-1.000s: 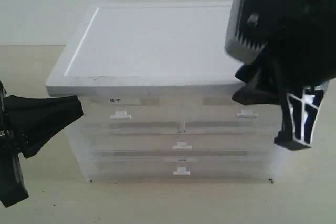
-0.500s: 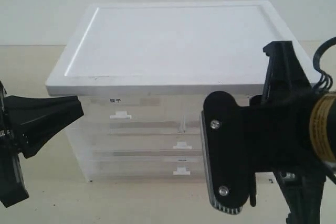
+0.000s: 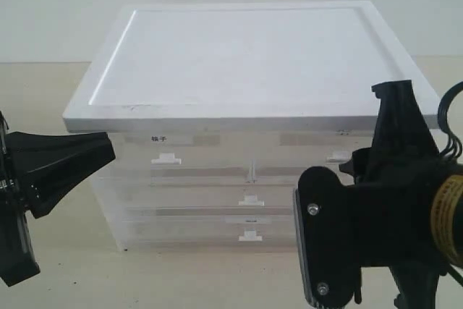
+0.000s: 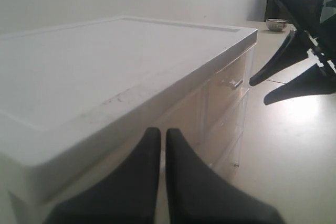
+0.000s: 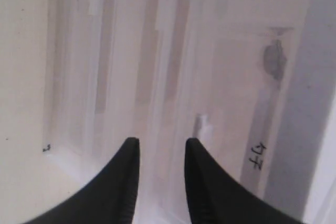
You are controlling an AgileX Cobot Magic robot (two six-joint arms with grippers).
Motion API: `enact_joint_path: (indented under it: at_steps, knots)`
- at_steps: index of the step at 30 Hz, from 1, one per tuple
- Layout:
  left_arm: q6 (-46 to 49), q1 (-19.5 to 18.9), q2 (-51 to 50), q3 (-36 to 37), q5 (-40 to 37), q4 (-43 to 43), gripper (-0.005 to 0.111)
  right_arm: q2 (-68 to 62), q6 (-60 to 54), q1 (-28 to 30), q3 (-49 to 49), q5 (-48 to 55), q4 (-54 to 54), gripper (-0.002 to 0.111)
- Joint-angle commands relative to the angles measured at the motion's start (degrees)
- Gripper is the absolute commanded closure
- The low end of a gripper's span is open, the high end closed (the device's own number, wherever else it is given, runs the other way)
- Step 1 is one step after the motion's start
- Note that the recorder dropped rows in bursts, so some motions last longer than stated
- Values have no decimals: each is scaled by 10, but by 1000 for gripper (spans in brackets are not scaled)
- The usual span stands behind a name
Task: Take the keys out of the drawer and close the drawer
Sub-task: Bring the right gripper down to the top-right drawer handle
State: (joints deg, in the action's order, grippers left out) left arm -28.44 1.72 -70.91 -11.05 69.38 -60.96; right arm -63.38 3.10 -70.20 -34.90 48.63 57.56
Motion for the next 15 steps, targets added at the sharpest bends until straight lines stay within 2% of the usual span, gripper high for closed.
enact_joint_path:
  at_steps: [1, 9, 15]
  knots:
    - [2, 3, -2, 0, 6, -2, 102, 4, 38, -1, 1, 1, 35, 82]
    - [2, 3, -2, 0, 6, -5, 102, 3, 108, -1, 2, -3, 75, 82]
    - [2, 3, -2, 0, 6, -10, 102, -4, 115, -1, 2, -5, 75, 82]
